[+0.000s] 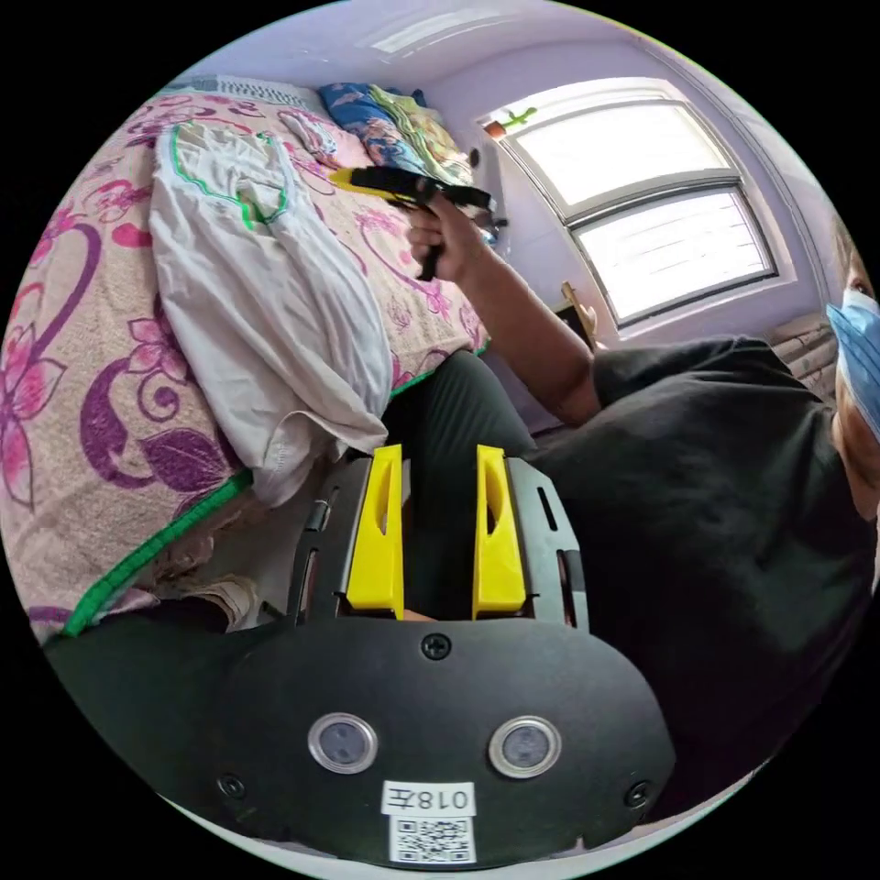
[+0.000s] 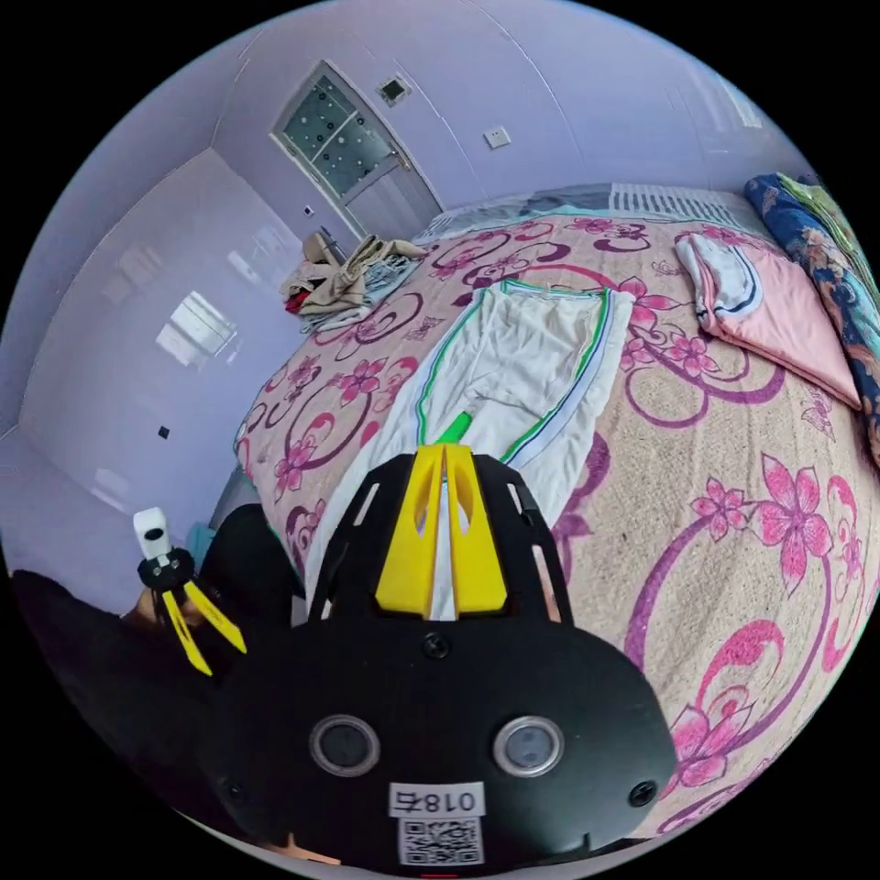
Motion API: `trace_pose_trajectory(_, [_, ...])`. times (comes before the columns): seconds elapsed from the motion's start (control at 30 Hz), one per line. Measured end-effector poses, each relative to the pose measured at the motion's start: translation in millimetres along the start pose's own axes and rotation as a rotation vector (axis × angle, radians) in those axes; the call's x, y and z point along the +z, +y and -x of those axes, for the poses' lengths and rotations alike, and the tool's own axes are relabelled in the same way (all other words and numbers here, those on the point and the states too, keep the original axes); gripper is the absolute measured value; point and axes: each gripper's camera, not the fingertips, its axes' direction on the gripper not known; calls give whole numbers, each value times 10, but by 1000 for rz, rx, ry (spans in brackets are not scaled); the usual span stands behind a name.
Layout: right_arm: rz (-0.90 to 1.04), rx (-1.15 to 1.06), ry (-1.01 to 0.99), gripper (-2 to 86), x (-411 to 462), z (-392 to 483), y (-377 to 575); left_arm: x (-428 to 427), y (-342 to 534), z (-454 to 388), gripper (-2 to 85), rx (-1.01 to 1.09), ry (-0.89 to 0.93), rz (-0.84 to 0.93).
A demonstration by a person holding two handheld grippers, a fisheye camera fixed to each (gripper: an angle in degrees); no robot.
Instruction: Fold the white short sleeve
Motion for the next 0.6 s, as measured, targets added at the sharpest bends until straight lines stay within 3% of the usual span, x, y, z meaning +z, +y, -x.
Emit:
trace_pose_trajectory(0.1, [164, -93, -216, 23, 104, 454, 507, -378, 221, -61, 121, -25, -235, -32])
trace_pose_trajectory(0.27, [308, -342, -223, 33, 458, 1369, 1169, -485, 376, -40, 113, -71, -516, 60])
trace_pose_trajectory(0.43, [359, -567, 94, 31, 1047, 2051, 1364, -1024, 916, -200, 101, -154, -528, -79])
trace_pose_trajectory(0.6, [584, -623, 57, 15, 1436, 2277, 1680, -1408, 1450, -411, 100, -180, -537, -128])
